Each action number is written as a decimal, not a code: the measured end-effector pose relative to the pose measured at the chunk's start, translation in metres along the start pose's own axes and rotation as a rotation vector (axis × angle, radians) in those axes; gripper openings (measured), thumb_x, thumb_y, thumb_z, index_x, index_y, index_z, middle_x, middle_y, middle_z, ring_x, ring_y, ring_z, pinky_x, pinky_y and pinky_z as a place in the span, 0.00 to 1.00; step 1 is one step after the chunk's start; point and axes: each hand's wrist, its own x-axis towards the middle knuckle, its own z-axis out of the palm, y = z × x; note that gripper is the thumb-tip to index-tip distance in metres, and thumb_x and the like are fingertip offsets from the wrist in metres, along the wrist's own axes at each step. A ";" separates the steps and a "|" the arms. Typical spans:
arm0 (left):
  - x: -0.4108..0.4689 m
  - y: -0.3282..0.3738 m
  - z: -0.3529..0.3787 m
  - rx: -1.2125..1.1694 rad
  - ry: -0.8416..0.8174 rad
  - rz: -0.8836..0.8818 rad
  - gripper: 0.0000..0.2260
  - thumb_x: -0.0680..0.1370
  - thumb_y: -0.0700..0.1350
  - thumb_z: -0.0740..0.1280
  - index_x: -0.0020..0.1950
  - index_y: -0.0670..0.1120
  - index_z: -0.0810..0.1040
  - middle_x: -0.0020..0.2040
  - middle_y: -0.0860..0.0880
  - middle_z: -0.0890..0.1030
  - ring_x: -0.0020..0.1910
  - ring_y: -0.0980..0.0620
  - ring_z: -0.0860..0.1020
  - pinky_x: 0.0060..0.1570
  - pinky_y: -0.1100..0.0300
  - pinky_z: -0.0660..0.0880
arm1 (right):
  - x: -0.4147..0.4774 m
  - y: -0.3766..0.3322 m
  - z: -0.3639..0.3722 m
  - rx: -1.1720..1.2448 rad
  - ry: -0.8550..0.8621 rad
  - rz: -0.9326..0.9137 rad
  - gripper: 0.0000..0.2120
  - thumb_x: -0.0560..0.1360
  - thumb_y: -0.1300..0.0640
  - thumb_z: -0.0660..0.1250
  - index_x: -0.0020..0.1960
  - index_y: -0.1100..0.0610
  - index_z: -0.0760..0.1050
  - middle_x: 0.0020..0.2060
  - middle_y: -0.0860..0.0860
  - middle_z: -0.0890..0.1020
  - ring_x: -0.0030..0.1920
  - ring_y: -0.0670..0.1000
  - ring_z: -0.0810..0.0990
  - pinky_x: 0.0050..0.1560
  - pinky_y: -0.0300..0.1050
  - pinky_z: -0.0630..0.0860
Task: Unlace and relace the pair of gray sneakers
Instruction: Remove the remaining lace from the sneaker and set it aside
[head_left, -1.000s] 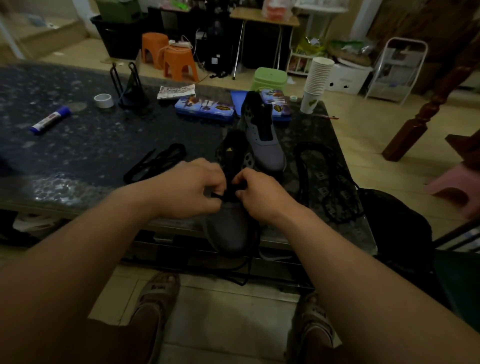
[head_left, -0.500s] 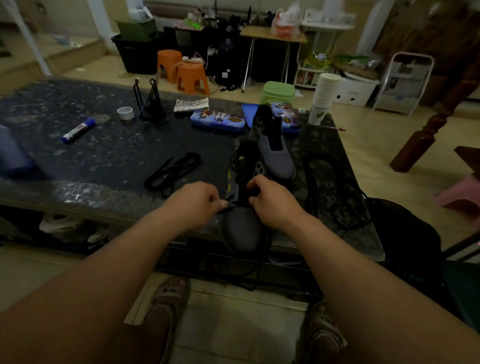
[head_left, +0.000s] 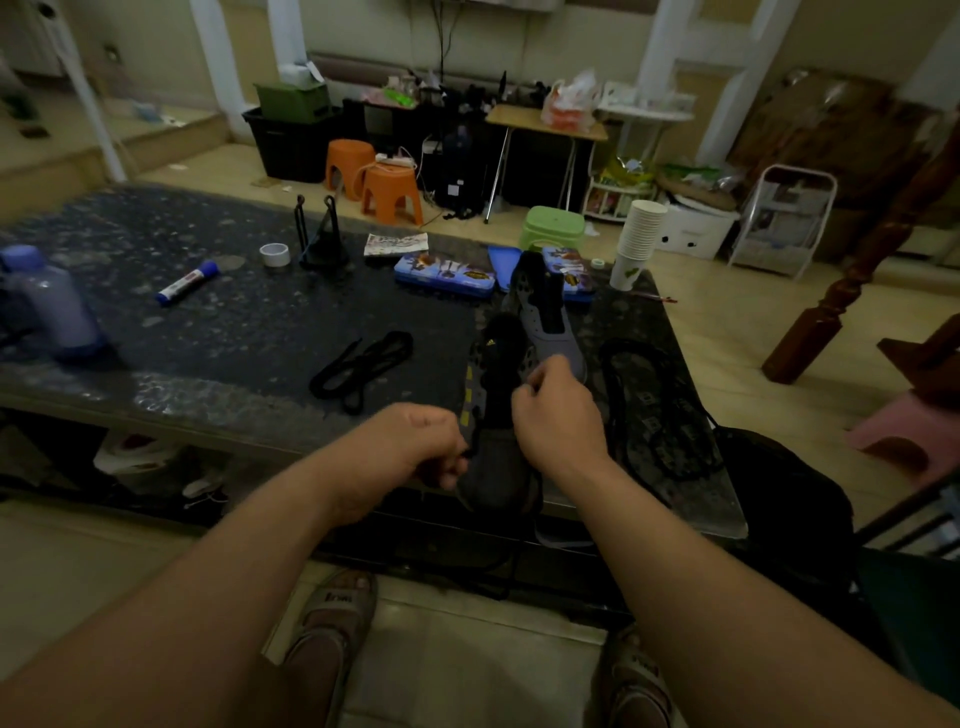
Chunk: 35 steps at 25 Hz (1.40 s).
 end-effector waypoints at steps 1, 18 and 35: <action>0.000 -0.005 0.003 0.029 -0.064 -0.010 0.05 0.71 0.40 0.67 0.35 0.43 0.78 0.37 0.44 0.81 0.38 0.48 0.77 0.44 0.60 0.75 | -0.004 -0.006 0.003 0.027 -0.053 0.035 0.13 0.81 0.49 0.62 0.47 0.58 0.76 0.41 0.55 0.81 0.42 0.59 0.79 0.41 0.49 0.70; 0.070 -0.027 -0.003 0.045 0.153 -0.262 0.12 0.78 0.39 0.68 0.34 0.47 0.76 0.33 0.44 0.74 0.32 0.49 0.72 0.35 0.58 0.71 | -0.037 0.017 0.014 0.659 -0.546 0.059 0.09 0.74 0.52 0.68 0.46 0.58 0.81 0.41 0.55 0.80 0.45 0.55 0.77 0.47 0.49 0.71; 0.069 -0.042 0.013 0.839 0.233 -0.108 0.13 0.78 0.52 0.72 0.39 0.50 0.72 0.41 0.50 0.76 0.38 0.51 0.75 0.35 0.57 0.68 | 0.011 0.045 0.005 -0.011 -0.205 -0.086 0.07 0.77 0.53 0.74 0.50 0.50 0.75 0.44 0.47 0.79 0.44 0.46 0.78 0.41 0.39 0.71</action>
